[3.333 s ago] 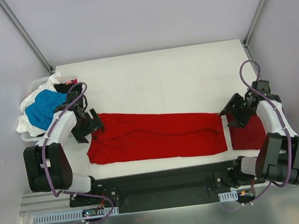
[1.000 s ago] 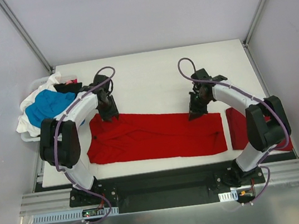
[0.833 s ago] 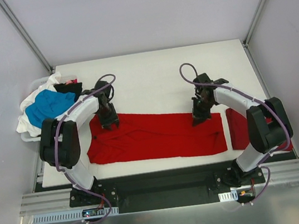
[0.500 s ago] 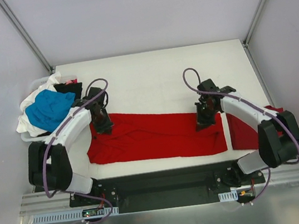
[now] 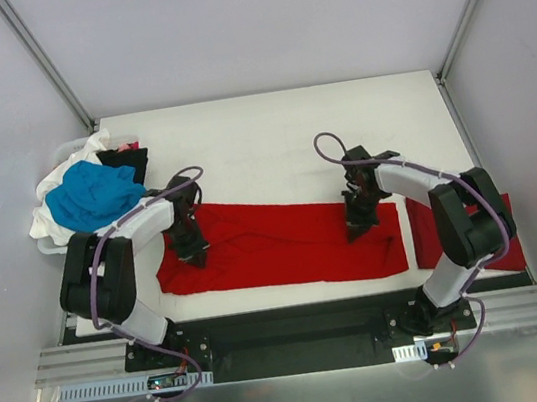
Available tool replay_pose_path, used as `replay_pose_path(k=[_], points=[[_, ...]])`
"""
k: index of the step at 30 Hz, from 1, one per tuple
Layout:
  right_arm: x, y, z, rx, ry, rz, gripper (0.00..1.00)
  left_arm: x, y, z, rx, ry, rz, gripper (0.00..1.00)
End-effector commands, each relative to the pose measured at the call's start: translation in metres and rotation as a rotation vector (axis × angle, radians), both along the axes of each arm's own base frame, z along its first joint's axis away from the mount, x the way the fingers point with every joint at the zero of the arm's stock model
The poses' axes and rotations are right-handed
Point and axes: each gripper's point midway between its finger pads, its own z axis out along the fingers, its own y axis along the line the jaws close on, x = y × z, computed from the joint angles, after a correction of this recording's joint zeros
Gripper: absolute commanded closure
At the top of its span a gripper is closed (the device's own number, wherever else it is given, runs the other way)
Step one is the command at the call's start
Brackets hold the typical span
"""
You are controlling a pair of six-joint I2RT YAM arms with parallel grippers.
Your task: Fold and stack the t-shirts
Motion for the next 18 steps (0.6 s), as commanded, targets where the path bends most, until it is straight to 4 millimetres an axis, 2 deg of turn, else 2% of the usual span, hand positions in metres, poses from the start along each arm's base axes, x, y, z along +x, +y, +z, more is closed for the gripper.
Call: replay_pose_path(k=[1,6,11,14,17,18], points=[[0.012,0.007,0.007,0.002,0.033,0.028,0.99,0.015,-0.009,-0.006,-0.016,0.054,-0.012,0.90],[0.019,0.011,0.012,0.016,0.032,0.063,0.99,0.055,-0.006,-0.005,-0.039,0.031,0.032,0.90],[0.020,0.006,0.011,-0.007,0.021,0.077,0.99,0.066,-0.006,-0.019,-0.028,0.049,0.036,0.91],[0.012,0.004,0.007,-0.010,0.046,0.075,0.99,0.074,-0.004,-0.025,-0.018,0.051,0.016,0.91],[0.008,0.004,0.007,-0.004,0.052,0.076,0.99,0.094,-0.002,-0.025,-0.036,0.035,0.020,0.90],[0.008,0.004,0.009,-0.005,0.047,0.077,0.99,0.107,-0.004,-0.020,-0.044,0.008,0.018,0.90]])
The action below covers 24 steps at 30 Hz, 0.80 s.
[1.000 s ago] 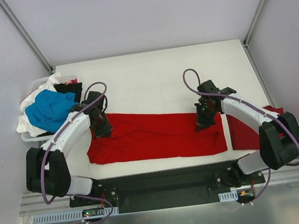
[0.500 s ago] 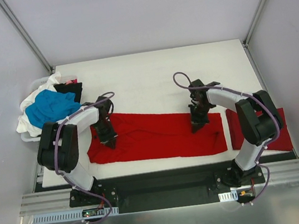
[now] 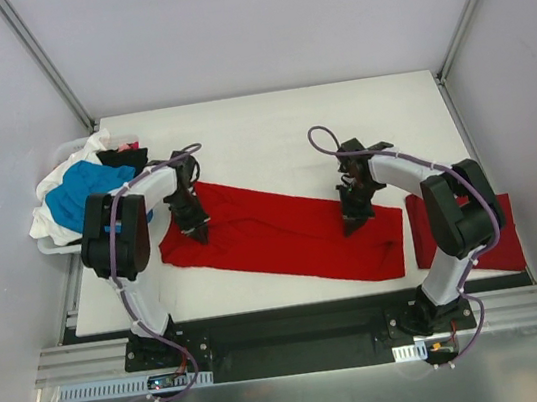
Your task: Fold and stack the t-shirts
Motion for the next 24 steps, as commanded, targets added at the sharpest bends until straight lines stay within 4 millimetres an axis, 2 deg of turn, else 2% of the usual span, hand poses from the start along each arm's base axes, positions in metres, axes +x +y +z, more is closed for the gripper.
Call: replay_pose_path(k=[1,2,3,4,5,6,8,9,11,12,13,14,15,16,17,19,22,24], points=[[-0.010,-0.004,0.008,-0.005,0.017,0.023,0.99,0.043,0.001,-0.012,-0.014,-0.056,-0.011,0.90],[-0.010,-0.005,0.011,-0.007,0.014,0.024,0.99,0.049,-0.001,-0.013,-0.018,-0.060,-0.014,0.90],[-0.007,-0.004,0.018,-0.004,-0.010,0.027,0.99,0.063,-0.004,-0.008,-0.025,-0.084,-0.012,0.90],[-0.006,-0.008,0.021,-0.019,-0.023,0.026,0.99,0.066,-0.006,-0.015,-0.028,-0.065,-0.011,0.90],[-0.007,-0.011,0.026,-0.032,-0.029,0.028,0.99,0.072,-0.007,-0.015,-0.034,-0.070,-0.008,0.90],[-0.003,-0.012,0.031,-0.040,-0.049,0.029,0.99,0.087,-0.010,-0.010,-0.037,-0.099,-0.008,0.90],[-0.001,-0.017,0.041,-0.064,-0.073,0.028,0.99,0.097,-0.011,-0.015,-0.039,-0.091,-0.003,0.90],[0.001,-0.017,0.045,-0.064,-0.087,0.033,0.99,0.116,-0.015,-0.006,-0.047,-0.133,-0.004,0.90],[0.001,-0.017,0.051,-0.064,-0.082,0.040,0.99,0.124,-0.017,-0.008,-0.044,-0.104,-0.005,0.90],[0.001,-0.017,0.052,-0.065,-0.081,0.049,0.99,0.147,-0.020,0.007,-0.050,-0.163,-0.005,0.89],[0.003,-0.016,0.055,-0.062,-0.087,0.052,0.99,0.152,-0.019,0.003,-0.039,-0.154,-0.005,0.89],[0.002,-0.016,0.056,-0.064,-0.081,0.054,0.99,0.153,-0.018,0.007,-0.030,-0.137,-0.006,0.89],[0.001,-0.017,0.057,-0.068,-0.080,0.058,0.99,0.176,-0.021,0.025,-0.033,-0.200,-0.010,0.89],[0.000,-0.019,0.055,-0.074,-0.073,0.061,0.99,0.182,-0.020,0.017,-0.021,-0.183,-0.013,0.89],[-0.001,-0.020,0.053,-0.078,-0.067,0.063,0.99,0.198,-0.020,0.034,-0.016,-0.227,-0.016,0.89],[-0.004,-0.020,0.051,-0.079,-0.059,0.073,0.99,0.206,-0.014,0.028,-0.024,-0.231,0.019,0.87],[-0.007,-0.020,0.051,-0.082,-0.058,0.082,0.99,0.208,-0.006,0.022,-0.034,-0.212,0.055,0.89],[-0.008,-0.020,0.051,-0.084,-0.060,0.094,1.00,0.210,-0.005,0.032,-0.027,-0.237,0.050,0.89]])
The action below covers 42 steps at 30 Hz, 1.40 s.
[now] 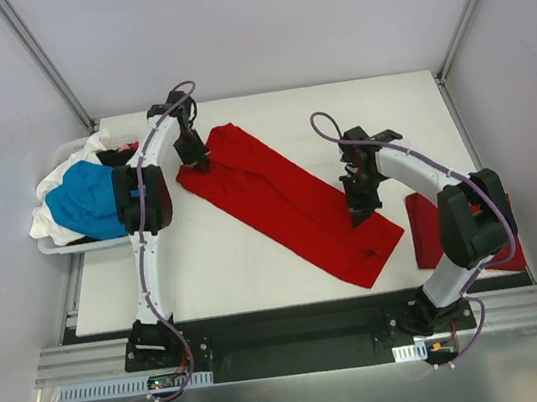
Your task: Fold and stack the t-shirts
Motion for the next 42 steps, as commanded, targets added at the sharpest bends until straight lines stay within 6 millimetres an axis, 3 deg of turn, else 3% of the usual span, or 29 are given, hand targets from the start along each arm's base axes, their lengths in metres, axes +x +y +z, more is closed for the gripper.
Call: replay_pose_path(k=[1,2,4,5,6,8,9,10,11,12,15,19,23,32,38,42], points=[[-0.011,-0.005,0.008,-0.026,0.003,0.041,0.99,-0.007,0.017,0.015,0.036,0.018,0.029,0.90],[-0.013,-0.007,0.006,-0.033,0.010,0.049,0.99,-0.010,0.017,0.020,0.045,0.012,0.030,0.89],[-0.014,-0.009,0.001,-0.042,0.005,0.054,0.99,-0.011,0.014,0.051,0.069,-0.060,0.016,0.90],[-0.017,-0.012,-0.001,-0.050,0.010,0.065,0.99,-0.018,0.012,0.055,0.078,-0.061,0.005,0.89],[-0.021,-0.014,-0.007,-0.059,0.024,0.068,0.99,-0.022,0.010,0.079,0.084,-0.110,0.000,0.89],[-0.025,-0.020,-0.015,-0.082,0.038,0.076,0.99,-0.041,-0.002,0.082,0.095,-0.102,-0.034,0.89],[-0.030,-0.022,-0.020,-0.088,0.053,0.076,0.99,-0.049,-0.006,0.095,0.091,-0.123,-0.042,0.89],[-0.030,-0.022,-0.020,-0.079,0.054,0.072,0.99,-0.058,-0.011,0.095,0.087,-0.117,-0.054,0.89],[-0.028,-0.021,-0.021,-0.075,0.044,0.067,0.99,-0.074,-0.017,0.081,0.092,-0.075,-0.068,0.89],[-0.026,-0.020,-0.020,-0.072,0.038,0.061,0.99,-0.081,-0.020,0.085,0.083,-0.085,-0.072,0.89],[-0.022,-0.017,-0.015,-0.058,0.020,0.048,0.99,-0.107,-0.029,0.061,0.075,-0.023,-0.090,0.90],[-0.017,-0.015,-0.012,-0.053,0.004,0.037,0.99,-0.122,-0.041,0.040,0.089,0.016,-0.131,0.90],[-0.017,-0.027,-0.015,-0.104,0.002,0.040,0.99,-0.131,-0.047,0.028,0.085,0.049,-0.146,0.91],[-0.031,-0.053,-0.034,-0.121,0.100,-0.021,0.99,-0.125,-0.044,0.036,0.120,0.012,-0.173,0.91],[-0.046,-0.035,-0.051,-0.074,0.169,-0.002,0.99,-0.126,-0.031,0.054,0.175,-0.028,-0.182,0.90],[-0.062,-0.011,-0.064,-0.073,0.185,0.060,0.99,-0.126,-0.022,0.069,0.194,-0.060,-0.172,0.90]])
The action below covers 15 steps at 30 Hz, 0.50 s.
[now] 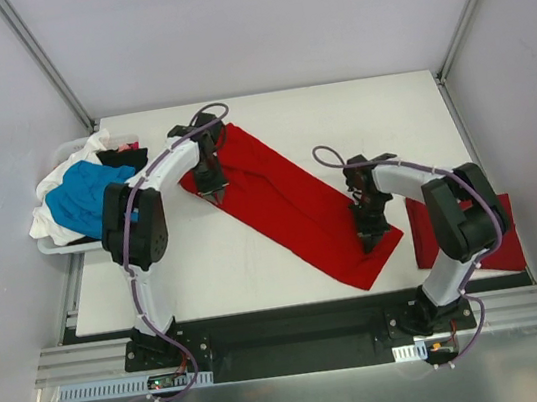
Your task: Fold and stack the t-shirts
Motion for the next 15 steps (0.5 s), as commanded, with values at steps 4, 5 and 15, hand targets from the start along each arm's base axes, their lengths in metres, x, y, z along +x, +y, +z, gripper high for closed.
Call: replay_pose_path(k=[4,5,15], points=[[-0.019,0.039,-0.009,0.036,0.006,0.074,0.99,0.000,0.013,0.045,0.028,-0.096,-0.006,0.90],[-0.019,0.041,-0.009,0.025,-0.003,0.091,0.99,-0.001,0.014,0.048,0.028,-0.104,-0.004,0.90],[-0.033,0.130,0.016,0.013,-0.094,0.394,0.99,0.004,0.024,0.056,0.009,-0.118,0.013,0.89]])
